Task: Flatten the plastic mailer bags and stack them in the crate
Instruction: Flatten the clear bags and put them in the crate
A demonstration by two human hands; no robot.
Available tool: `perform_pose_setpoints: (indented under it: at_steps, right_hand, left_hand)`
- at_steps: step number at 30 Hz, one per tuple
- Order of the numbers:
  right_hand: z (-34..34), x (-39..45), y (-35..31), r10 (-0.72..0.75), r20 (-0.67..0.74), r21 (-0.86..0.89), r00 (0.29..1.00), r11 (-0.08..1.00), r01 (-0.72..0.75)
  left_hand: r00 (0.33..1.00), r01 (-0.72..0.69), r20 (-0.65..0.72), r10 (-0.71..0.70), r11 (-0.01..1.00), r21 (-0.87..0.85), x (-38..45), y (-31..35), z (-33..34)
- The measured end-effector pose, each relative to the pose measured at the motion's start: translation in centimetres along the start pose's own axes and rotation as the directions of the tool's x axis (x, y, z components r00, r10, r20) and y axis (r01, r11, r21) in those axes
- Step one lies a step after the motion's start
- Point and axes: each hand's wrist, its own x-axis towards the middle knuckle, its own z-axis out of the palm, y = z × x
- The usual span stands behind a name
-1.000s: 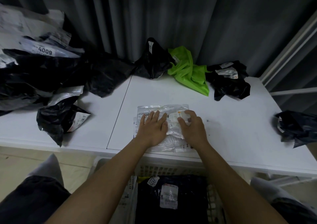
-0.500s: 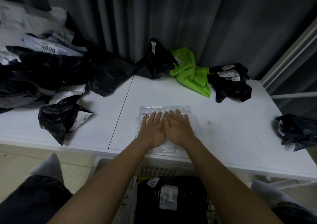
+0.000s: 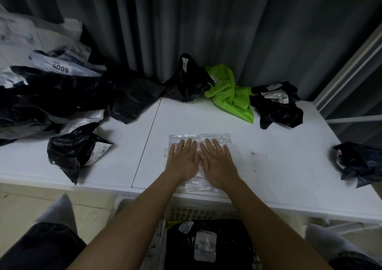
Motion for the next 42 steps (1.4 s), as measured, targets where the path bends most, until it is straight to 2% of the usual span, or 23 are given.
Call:
perform_pose_setpoints:
  at_steps: [4,7,14,19,21,23,25,26,28,29,31,34,37,40,42]
  right_hand:
    - [0.5,-0.1,-0.1,-0.005,-0.102,0.033,0.995,0.999,0.008]
    - [0.7,-0.1,0.1,-0.011,-0.071,0.011,0.997,1.000,0.012]
    - [1.0,-0.5,-0.1,0.006,-0.116,-0.032,0.993,0.999,-0.010]
    - [1.1,-0.4,-0.3,0.007,-0.092,-0.065,0.996,0.998,-0.013]
    - [0.7,-0.2,-0.1,-0.021,-0.053,-0.045,0.998,0.999,0.019]
    - [-0.1,0.1,0.2,-0.026,-0.051,0.070,0.998,0.997,0.029]
    - [-1.2,-0.2,0.5,0.071,-0.134,0.294,0.988,0.955,-0.029]
    - [-2.0,-0.9,0.8,0.152,-0.239,0.368,0.959,0.928,-0.055]
    - [-3.2,-2.2,1.4,0.300,-0.322,0.409,0.898,0.899,-0.154]
    - [-3.7,-3.2,1.7,0.351,-0.279,0.402,0.894,0.888,-0.224]
    - [-3.9,-4.4,2.3,0.423,-0.119,0.359,0.898,0.862,-0.358]
    - [-3.8,-5.6,2.0,0.442,0.013,0.312,0.897,0.850,-0.424]
    - [-3.5,-6.2,1.1,0.436,0.044,0.326,0.899,0.844,-0.426]
    - [-3.6,-6.2,0.6,0.482,0.047,0.487,0.875,0.753,-0.442]
    - [-3.6,-6.2,0.5,0.500,-0.011,0.583,0.866,0.707,-0.401]
  left_hand:
    - [1.000,-0.004,-0.018,0.005,0.999,0.037,0.2,0.0,0.2]
    - [0.998,-0.021,-0.063,0.027,0.996,0.091,0.0,-0.2,0.6]
    - [0.984,-0.021,-0.169,0.052,0.984,0.178,-0.4,-0.5,1.9]
    - [0.984,-0.001,-0.172,0.041,0.974,0.228,-0.4,-0.4,2.3]
    - [0.988,0.023,-0.156,0.015,0.971,0.239,-0.3,-0.2,2.1]
    - [0.983,0.073,-0.178,-0.033,0.972,0.224,-0.5,0.3,1.7]
    - [0.958,0.142,-0.267,-0.102,0.981,0.134,-0.8,0.4,0.8]
    - [0.935,0.167,-0.327,-0.136,0.984,0.068,-1.3,0.4,0.0]
    - [0.885,0.194,-0.422,-0.195,0.980,-0.046,-2.1,-0.3,-1.4]
    - [0.871,0.211,-0.442,-0.216,0.976,-0.060,-2.8,-0.7,-1.9]
    - [0.884,0.256,-0.394,-0.252,0.966,-0.041,-4.2,-1.3,-2.6]
    - [0.919,0.274,-0.266,-0.290,0.957,-0.095,-6.2,-1.5,-2.2]
    - [0.927,0.299,-0.196,-0.320,0.945,-0.129,-7.3,-0.7,-1.7]
    - [0.928,0.313,-0.149,-0.341,0.932,-0.184,-7.7,-0.1,-1.4]
    - [0.934,0.280,-0.137,-0.331,0.912,-0.299,-7.6,-0.3,-1.4]
